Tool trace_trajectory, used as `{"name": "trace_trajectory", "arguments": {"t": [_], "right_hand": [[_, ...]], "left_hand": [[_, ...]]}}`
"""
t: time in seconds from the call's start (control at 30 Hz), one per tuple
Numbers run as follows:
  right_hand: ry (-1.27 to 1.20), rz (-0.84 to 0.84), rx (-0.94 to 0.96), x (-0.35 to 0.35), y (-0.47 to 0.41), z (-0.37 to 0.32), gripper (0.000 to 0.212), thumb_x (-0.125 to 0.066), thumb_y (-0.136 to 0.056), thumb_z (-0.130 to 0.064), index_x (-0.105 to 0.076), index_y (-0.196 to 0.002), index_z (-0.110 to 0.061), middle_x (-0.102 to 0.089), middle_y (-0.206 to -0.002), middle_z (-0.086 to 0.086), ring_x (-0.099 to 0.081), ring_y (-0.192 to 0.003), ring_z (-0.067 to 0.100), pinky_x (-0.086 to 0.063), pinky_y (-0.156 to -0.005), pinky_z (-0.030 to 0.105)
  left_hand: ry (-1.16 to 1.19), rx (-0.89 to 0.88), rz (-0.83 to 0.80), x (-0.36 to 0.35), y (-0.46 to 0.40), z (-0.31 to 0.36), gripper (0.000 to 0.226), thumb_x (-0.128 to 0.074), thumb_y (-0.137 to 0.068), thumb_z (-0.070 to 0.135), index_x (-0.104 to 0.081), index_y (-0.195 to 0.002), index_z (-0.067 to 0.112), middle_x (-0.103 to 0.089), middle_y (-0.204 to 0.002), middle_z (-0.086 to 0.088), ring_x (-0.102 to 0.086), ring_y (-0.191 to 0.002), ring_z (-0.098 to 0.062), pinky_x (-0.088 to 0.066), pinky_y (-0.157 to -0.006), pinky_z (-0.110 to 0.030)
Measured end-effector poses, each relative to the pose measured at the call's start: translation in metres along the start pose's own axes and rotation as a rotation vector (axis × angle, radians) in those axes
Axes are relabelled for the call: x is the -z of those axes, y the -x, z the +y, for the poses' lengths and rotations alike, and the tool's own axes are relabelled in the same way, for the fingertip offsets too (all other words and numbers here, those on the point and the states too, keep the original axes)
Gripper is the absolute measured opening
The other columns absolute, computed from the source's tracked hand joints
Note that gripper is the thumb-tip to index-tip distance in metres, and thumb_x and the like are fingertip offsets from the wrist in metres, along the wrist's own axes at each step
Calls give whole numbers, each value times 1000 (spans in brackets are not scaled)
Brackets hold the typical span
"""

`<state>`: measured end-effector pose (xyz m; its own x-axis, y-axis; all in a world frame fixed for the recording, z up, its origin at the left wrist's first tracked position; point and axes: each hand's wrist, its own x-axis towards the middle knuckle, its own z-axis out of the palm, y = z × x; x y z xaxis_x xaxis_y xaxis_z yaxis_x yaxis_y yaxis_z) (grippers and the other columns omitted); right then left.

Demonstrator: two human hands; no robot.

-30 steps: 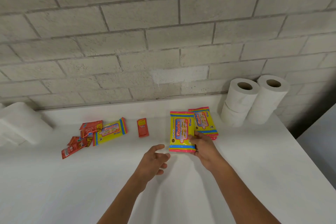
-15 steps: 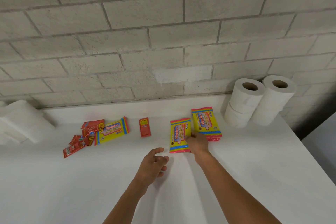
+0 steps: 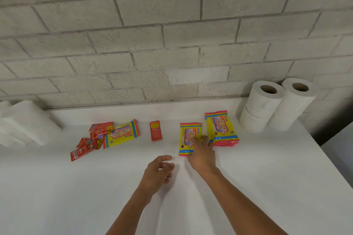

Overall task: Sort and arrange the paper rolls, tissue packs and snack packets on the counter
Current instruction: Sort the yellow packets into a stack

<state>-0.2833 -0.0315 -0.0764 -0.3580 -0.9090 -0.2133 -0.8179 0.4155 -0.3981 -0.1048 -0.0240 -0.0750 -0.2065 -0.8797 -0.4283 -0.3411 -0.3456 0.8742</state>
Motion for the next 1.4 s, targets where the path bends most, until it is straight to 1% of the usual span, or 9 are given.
{"name": "trace_trajectory", "arguments": {"t": [0.17, 0.3, 0.5, 0.67, 0.97, 1.03, 1.13, 1.27, 1.4], "right_hand": [[169, 44, 53, -3, -2, -2, 56, -61, -92, -21, -38, -142, -14, -43, -134, 11, -47, -122, 32, -50, -93, 36], [255, 67, 65, -2, -8, -1, 54, -62, -90, -15, -41, -139, -9, -45, -133, 12, -48, -120, 33, -50, -92, 36], [388, 87, 65, -2, -16, 0, 54, -64, -88, -14, -44, -137, -5, -51, -130, 12, -50, -119, 32, -51, -90, 36], [439, 82, 71, 1, -20, 1, 53, -62, -89, -15, -44, -138, -7, -51, -131, 10, -51, -119, 30, -51, -91, 36], [327, 31, 134, 5, -24, 9, 66, -57, -93, -9, -25, -151, -11, -26, -158, 9, -43, -132, 34, -52, -95, 37], [293, 34, 160, 5, -21, 12, 68, -57, -94, -9, -24, -153, -16, -21, -161, 5, -43, -133, 33, -51, -95, 37], [226, 57, 190, 3, -16, 11, 65, -56, -94, -10, -28, -152, -21, -26, -158, 2, -43, -132, 30, -53, -91, 37], [163, 120, 236, -3, -6, 10, 57, -57, -93, -15, -39, -147, -20, -41, -149, 5, -48, -128, 30, -53, -91, 38], [157, 199, 271, -7, 3, 11, 51, -77, -74, -16, -64, -122, -19, -63, -123, 8, -63, -101, 32, -59, -73, 40]], "left_hand": [[-30, -16, 5, 12, -2, 2, 17, -64, -95, 25, -65, -112, 29, -69, -96, -5, -69, -83, -20, -56, -68, -24], [-29, -59, 44, 33, -13, 4, 18, -66, -93, 19, -68, -109, 27, -70, -95, -7, -66, -73, -17, -53, -64, -27], [-344, -174, 277, 84, -51, 19, 19, -67, -91, 19, -69, -108, 25, -71, -104, 0, -67, -85, -17, -49, -78, -28], [-730, -140, 388, 136, -94, 18, 43, -60, -91, 19, -58, -133, 21, -54, -138, -9, -52, -126, -29, -41, -104, -38], [-1003, -34, 177, 176, -129, 32, 69, -60, -91, 22, -31, -153, 21, -40, -149, -12, -49, -128, -34, -50, -95, -42], [-1013, -26, 142, 180, -133, 34, 75, -62, -89, 24, -27, -155, 24, -38, -150, -11, -56, -117, -34, -57, -76, -38], [-968, 12, 92, 182, -138, 39, 81, -65, -88, 19, -22, -156, 26, -43, -141, -12, -63, -86, -31, -53, -47, -31], [-930, 81, 66, 184, -142, 45, 85, -69, -86, 17, -22, -156, 26, -56, -114, -14, -64, -69, -28, -54, -49, -31], [-1082, 70, 105, 184, -140, 51, 95, -80, -76, 39, -29, -154, 21, -42, -136, -15, -61, -105, -32, -56, -74, -35]]}}
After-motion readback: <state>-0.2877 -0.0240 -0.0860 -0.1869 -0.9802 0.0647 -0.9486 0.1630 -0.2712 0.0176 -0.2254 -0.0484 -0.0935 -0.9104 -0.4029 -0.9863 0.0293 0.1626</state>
